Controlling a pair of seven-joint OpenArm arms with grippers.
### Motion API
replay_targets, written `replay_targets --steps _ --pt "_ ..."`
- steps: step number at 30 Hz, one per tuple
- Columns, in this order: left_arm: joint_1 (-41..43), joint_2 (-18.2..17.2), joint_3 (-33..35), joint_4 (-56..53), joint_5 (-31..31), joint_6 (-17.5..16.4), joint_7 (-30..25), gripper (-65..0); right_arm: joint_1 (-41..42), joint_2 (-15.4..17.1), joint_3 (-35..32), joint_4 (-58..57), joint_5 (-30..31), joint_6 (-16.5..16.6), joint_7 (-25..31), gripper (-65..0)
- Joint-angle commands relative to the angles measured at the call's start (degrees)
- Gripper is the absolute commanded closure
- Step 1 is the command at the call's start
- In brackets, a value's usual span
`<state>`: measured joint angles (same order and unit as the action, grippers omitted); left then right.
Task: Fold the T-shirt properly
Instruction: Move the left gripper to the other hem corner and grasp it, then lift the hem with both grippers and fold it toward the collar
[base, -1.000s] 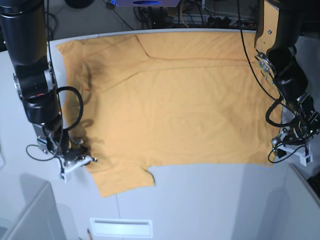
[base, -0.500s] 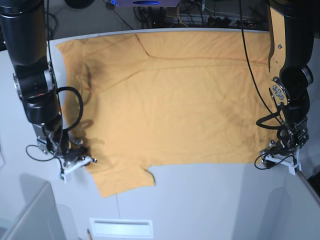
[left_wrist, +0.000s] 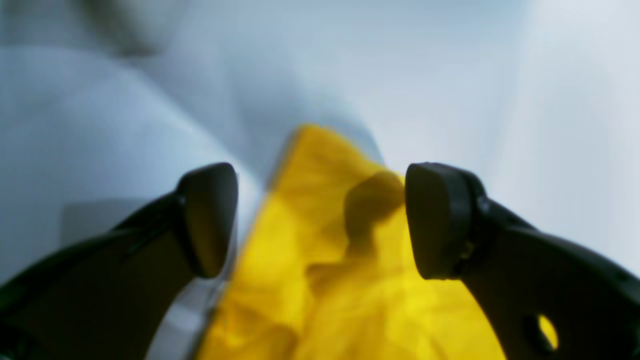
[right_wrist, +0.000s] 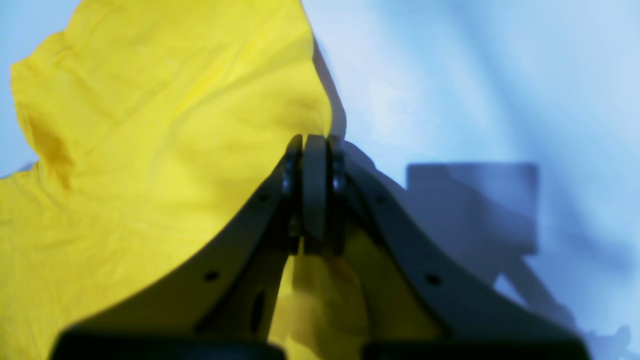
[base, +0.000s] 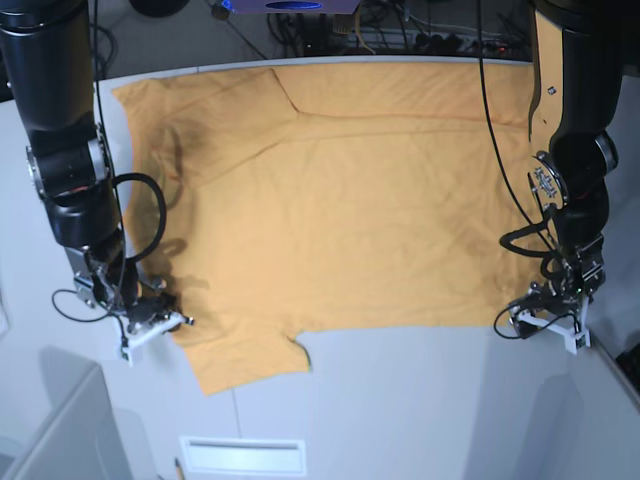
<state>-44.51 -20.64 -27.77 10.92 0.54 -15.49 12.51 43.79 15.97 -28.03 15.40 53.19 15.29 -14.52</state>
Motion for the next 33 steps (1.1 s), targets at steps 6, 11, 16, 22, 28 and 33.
replay_targets --steps 6,11,16,22,28,33 --pt "0.0 -0.5 0.0 -0.1 -0.2 -0.5 3.1 -45.6 1.9 0.5 0.0 0.6 0.0 0.1 0.7 0.0" --pt "0.1 -0.6 0.0 -0.1 -0.2 -0.5 4.5 -24.2 1.8 0.5 0.0 0.6 0.0 0.1 0.7 0.0" --pt "1.0 -0.7 0.0 1.4 -0.2 -0.6 4.8 0.0 1.7 0.5 0.2 0.6 0.0 0.0 0.7 0.0" --pt "4.9 -0.5 -0.1 10.8 -0.8 -9.5 11.8 0.0 1.7 0.5 0.2 0.6 0.0 0.0 2.4 0.0" --pt "11.3 2.5 -0.7 30.1 -1.0 -10.1 21.3 0.0 1.7 1.7 0.4 2.0 0.0 0.0 4.3 0.0" --pt "16.7 2.8 -0.5 43.4 -8.8 -10.1 28.7 0.0 -0.7 5.0 0.5 11.4 0.2 0.0 4.1 0.0"
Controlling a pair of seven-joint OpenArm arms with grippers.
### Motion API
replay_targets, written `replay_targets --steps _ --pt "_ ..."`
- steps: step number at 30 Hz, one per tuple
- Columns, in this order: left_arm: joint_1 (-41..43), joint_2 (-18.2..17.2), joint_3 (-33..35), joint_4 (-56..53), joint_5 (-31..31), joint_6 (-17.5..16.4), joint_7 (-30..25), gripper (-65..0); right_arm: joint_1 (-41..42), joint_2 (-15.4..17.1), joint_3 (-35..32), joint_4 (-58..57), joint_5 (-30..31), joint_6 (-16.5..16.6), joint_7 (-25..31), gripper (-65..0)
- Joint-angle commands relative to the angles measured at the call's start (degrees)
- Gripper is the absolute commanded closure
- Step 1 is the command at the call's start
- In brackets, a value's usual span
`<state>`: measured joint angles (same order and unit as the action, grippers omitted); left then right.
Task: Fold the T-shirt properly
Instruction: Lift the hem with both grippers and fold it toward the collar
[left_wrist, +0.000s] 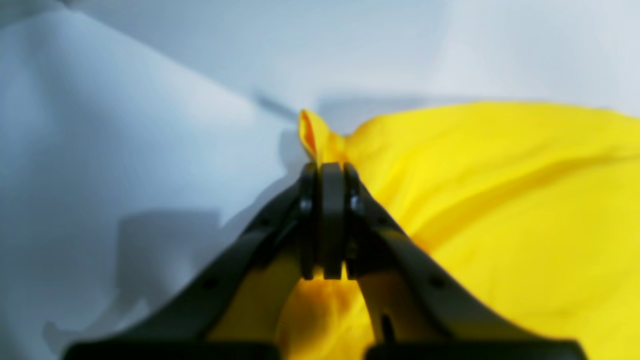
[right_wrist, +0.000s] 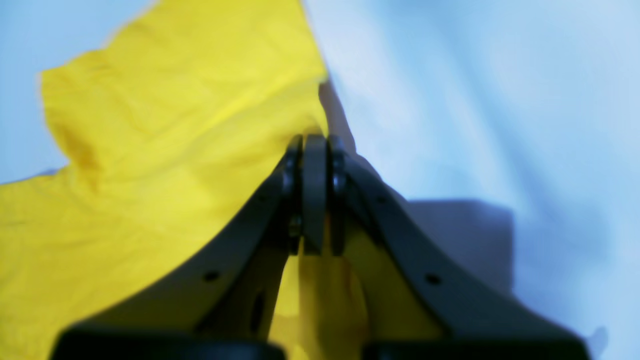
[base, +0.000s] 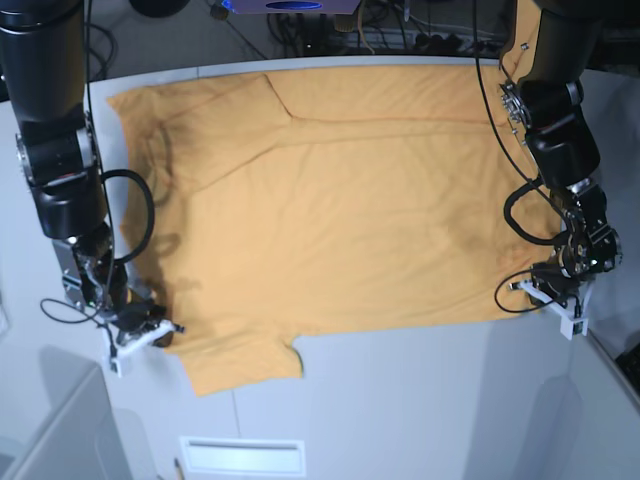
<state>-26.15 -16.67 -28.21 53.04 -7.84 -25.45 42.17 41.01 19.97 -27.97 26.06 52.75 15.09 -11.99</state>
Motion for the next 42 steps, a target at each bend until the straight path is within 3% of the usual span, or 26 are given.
replay_targets --steps 1,5,11,19,28,34,42 --pt "-0.9 -1.1 -0.1 2.9 -2.5 -0.2 0.4 0.0 1.6 1.3 0.4 2.1 0.7 0.1 1.6 0.0" --pt "2.2 -1.2 -0.1 9.2 -9.0 0.1 4.4 0.0 -0.6 3.3 0.5 7.4 0.8 0.0 0.4 0.0" --pt "6.9 -1.0 -0.2 20.5 -10.5 0.1 8.3 0.0 -3.3 4.3 0.6 11.9 0.8 0.0 -1.4 0.0" --pt "14.4 -1.0 -0.2 35.1 -10.5 0.1 12.4 0.0 -6.2 4.3 11.6 13.2 0.5 0.0 -7.7 0.0" --pt "22.2 -0.4 -3.0 43.2 -11.1 -0.2 12.4 0.0 -9.1 4.3 12.2 15.0 0.5 0.0 -8.3 0.0" --pt "24.0 -0.1 -9.8 44.2 -23.2 -0.2 16.9 0.0 -13.4 5.6 17.5 22.4 0.5 0.0 -12.1 0.0" --pt "27.3 -0.1 -10.6 48.4 -24.4 -0.1 17.7 0.0 -17.6 5.7 23.2 23.9 0.5 0.0 -14.1 0.0"
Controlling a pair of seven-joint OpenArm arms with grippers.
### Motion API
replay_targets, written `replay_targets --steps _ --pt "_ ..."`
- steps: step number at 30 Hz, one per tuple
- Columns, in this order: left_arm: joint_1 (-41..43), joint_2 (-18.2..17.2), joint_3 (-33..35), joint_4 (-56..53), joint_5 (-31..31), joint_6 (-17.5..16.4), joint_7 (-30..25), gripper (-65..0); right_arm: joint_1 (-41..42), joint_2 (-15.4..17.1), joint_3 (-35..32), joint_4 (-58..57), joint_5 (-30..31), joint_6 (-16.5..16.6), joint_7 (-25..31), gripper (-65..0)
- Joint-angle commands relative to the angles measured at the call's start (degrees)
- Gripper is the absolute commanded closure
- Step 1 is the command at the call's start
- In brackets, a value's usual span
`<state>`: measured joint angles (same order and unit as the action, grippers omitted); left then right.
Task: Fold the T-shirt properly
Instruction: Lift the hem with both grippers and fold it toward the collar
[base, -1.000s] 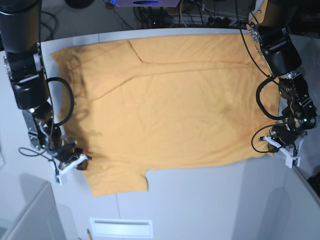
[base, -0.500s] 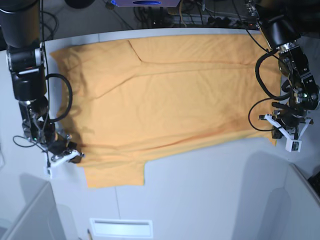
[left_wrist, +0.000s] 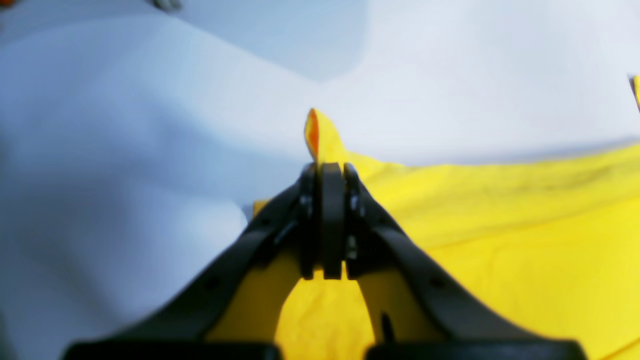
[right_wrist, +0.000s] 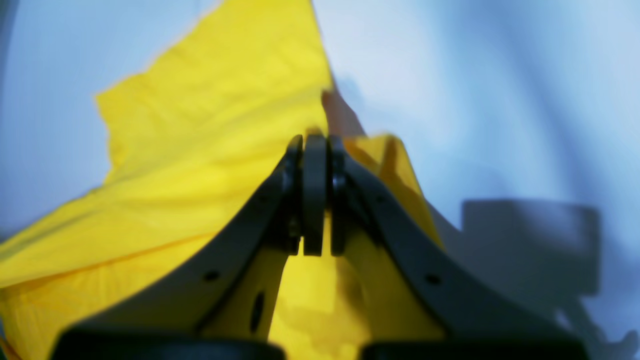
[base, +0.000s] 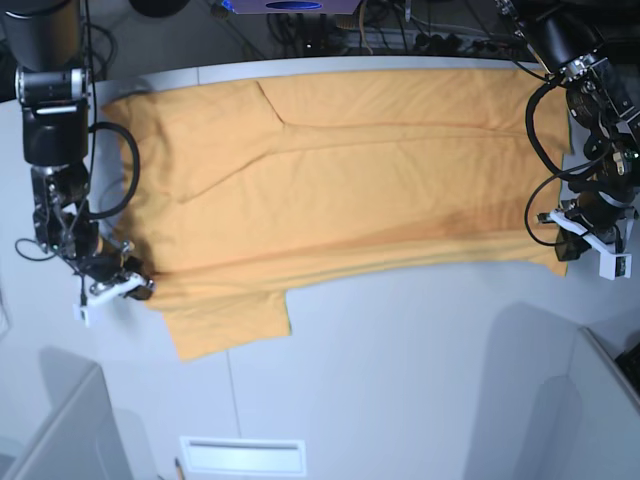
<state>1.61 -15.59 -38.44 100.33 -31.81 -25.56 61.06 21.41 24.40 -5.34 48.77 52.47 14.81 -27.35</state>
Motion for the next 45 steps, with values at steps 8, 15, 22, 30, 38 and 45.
replay_targets --steps 8,15,22,30,38,45 --pt "2.2 -1.1 -2.8 2.0 -0.6 0.0 -1.3 0.0 -4.0 1.6 8.6 12.0 0.9 0.3 -5.9 0.0" --pt "5.7 -1.2 -2.8 3.7 -0.4 0.0 -1.6 0.0 -10.3 1.6 15.7 22.2 0.9 0.3 -11.5 0.0" --pt "6.0 -1.2 -2.8 5.2 -0.4 0.0 -1.3 0.0 -13.0 1.5 17.2 27.1 1.0 0.3 -15.5 0.0" --pt "10.7 -1.2 -2.8 8.7 -0.4 -0.1 -1.5 0.0 -22.3 -1.1 24.8 37.2 1.1 0.3 -17.1 0.0" --pt "11.7 -1.2 -2.8 9.8 -0.5 -0.1 -1.2 0.0 -23.4 -2.9 31.6 42.0 1.1 0.3 -25.0 0.0" --pt "14.2 -1.2 -2.8 11.0 -0.6 -0.1 -1.2 0.0 -24.7 -3.7 34.4 43.1 1.1 0.4 -28.1 0.0"
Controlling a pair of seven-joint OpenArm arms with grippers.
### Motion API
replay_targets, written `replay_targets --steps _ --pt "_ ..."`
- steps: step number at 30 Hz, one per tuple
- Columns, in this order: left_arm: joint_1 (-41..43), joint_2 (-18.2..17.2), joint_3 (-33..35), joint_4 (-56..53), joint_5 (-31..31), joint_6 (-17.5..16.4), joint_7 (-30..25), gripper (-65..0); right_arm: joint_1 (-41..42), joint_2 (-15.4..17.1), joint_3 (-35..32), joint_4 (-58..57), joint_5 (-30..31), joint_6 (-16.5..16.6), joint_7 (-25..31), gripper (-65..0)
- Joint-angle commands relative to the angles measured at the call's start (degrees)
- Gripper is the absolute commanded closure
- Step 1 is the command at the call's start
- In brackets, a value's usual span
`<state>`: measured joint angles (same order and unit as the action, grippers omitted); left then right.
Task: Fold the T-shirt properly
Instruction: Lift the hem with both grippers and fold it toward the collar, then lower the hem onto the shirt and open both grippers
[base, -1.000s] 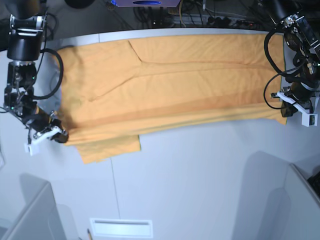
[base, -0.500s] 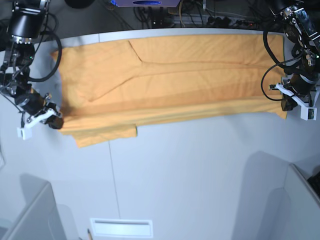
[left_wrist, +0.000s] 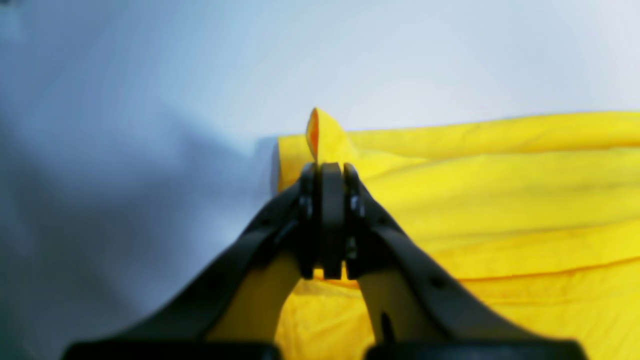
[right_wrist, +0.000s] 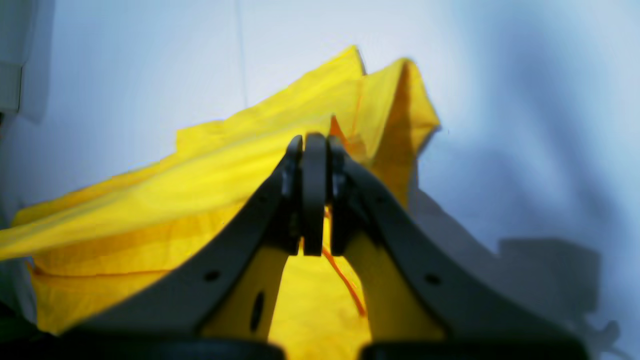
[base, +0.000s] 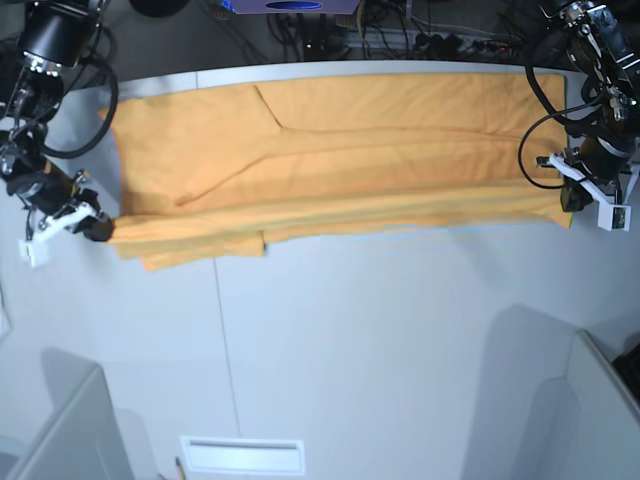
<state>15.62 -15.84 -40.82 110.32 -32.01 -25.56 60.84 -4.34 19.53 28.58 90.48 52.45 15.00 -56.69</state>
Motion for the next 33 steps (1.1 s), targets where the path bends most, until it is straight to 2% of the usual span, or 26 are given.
replay_targets --steps 1,17,21,28,33 --pt "0.2 -1.0 -0.4 1.0 -0.4 -0.1 -1.0 0.0 0.2 1.2 0.6 2.0 1.1 0.2 1.3 0.0" --pt "6.0 -1.0 -0.4 2.8 -0.3 -0.1 -1.4 0.0 -9.4 1.2 1.9 8.5 1.1 0.3 1.8 0.0" --pt "6.8 -1.0 -0.4 2.8 -0.2 -0.1 -1.4 0.0 -9.9 -0.1 4.5 9.0 1.1 0.4 1.1 0.0" --pt "9.0 -0.9 -0.4 2.9 -0.3 -0.1 -1.4 0.0 -12.7 -2.0 4.4 9.2 0.8 0.4 0.4 0.0" --pt "10.3 -0.9 -0.4 2.9 -0.2 -0.1 -1.4 0.0 -14.0 -2.0 4.4 9.5 0.8 0.4 0.0 0.0"
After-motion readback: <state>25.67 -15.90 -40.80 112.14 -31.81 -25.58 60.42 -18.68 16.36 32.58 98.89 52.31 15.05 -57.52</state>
